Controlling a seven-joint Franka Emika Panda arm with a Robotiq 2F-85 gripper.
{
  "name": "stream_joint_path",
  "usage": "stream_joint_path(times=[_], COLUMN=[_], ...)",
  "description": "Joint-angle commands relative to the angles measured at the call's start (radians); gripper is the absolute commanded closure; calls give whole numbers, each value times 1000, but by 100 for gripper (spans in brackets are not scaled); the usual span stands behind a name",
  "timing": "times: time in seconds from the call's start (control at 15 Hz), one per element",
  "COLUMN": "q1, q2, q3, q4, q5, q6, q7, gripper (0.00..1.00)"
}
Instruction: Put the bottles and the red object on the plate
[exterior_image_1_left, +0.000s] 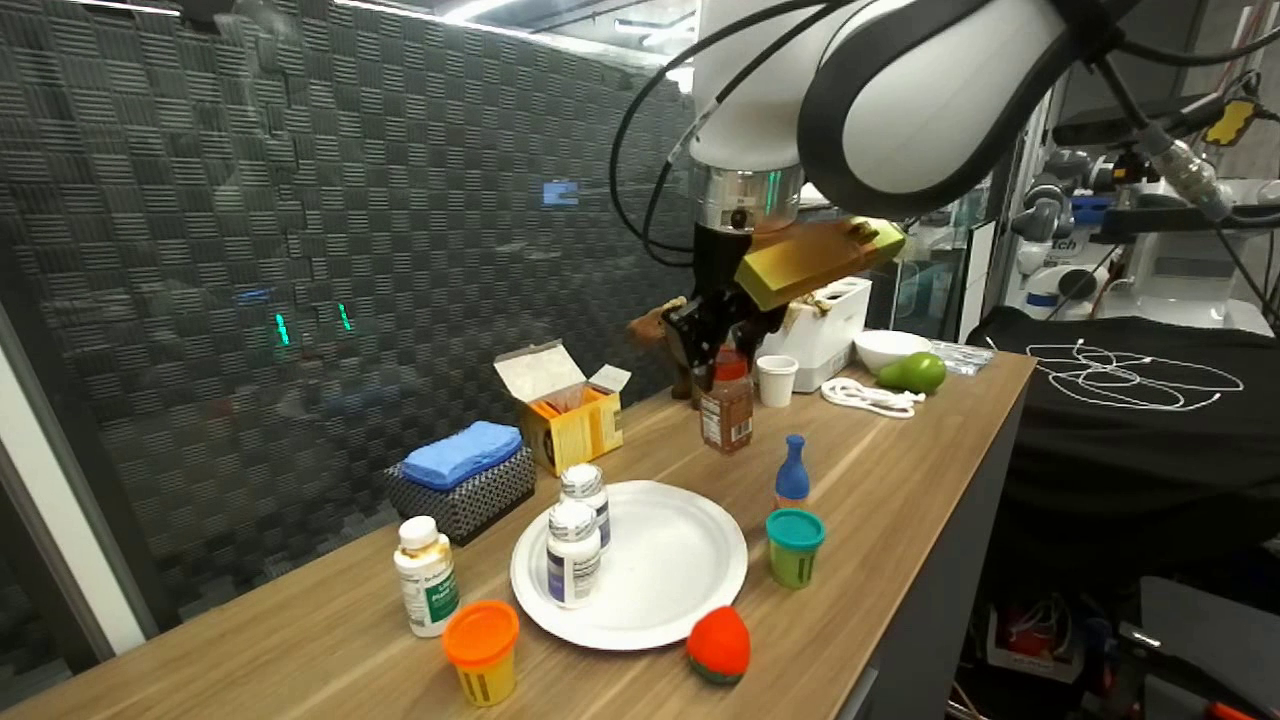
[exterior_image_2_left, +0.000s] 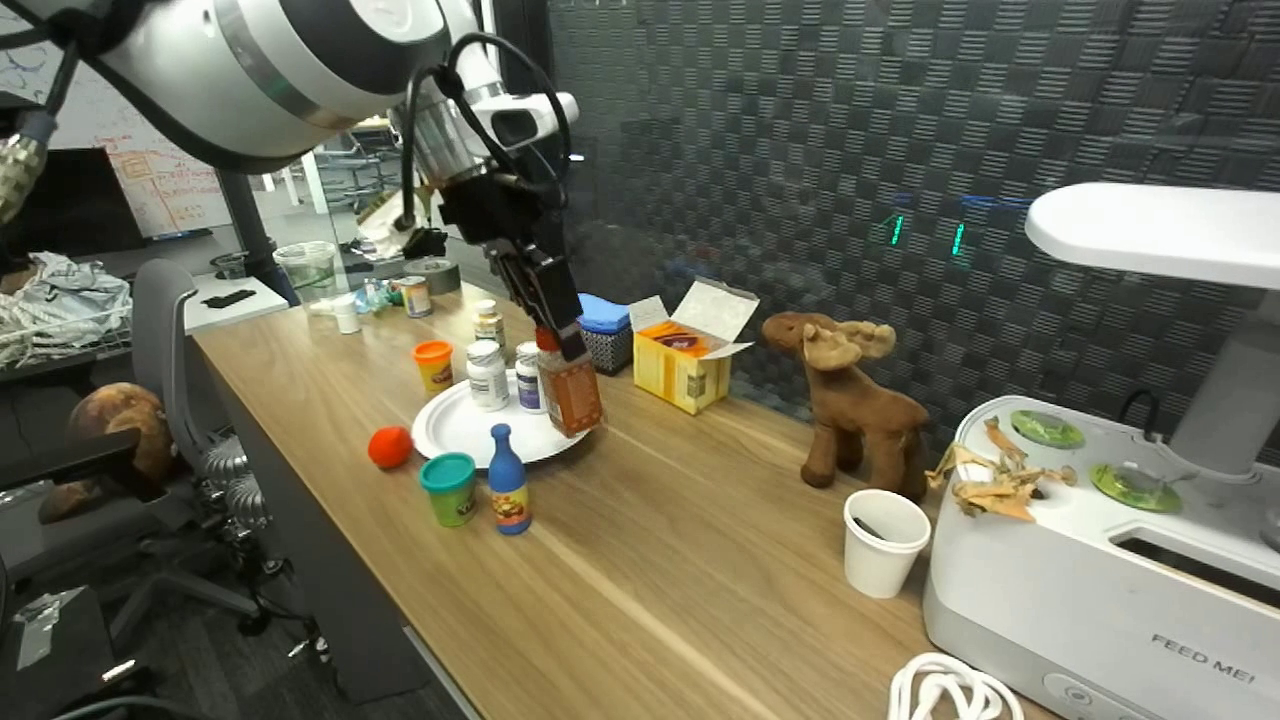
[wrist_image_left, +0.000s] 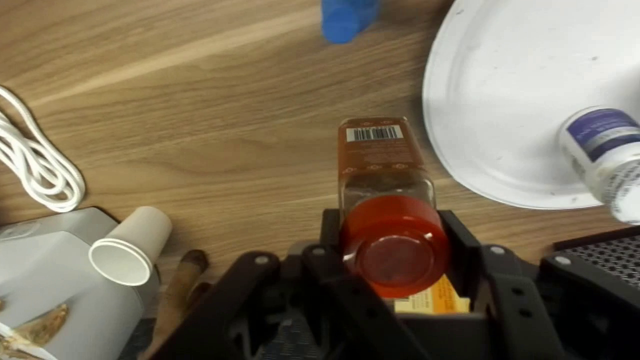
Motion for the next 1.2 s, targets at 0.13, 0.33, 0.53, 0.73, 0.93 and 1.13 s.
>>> stream_joint_path(times=[0.13, 0.33, 0.53, 0.73, 0.93, 1.13], q1=[42, 58, 69, 82, 100, 118], q2=[-25, -7, 36, 75, 110, 135], q3=[78, 111, 128, 128, 112, 98], q4=[-25, -48, -45, -39, -27, -16], q5=[82, 170, 267, 299, 259, 241], q6=[-6, 38, 88, 136, 184, 220], q7=[-43, -104, -158, -187, -170, -163], gripper=[75, 75, 75, 75, 75, 75])
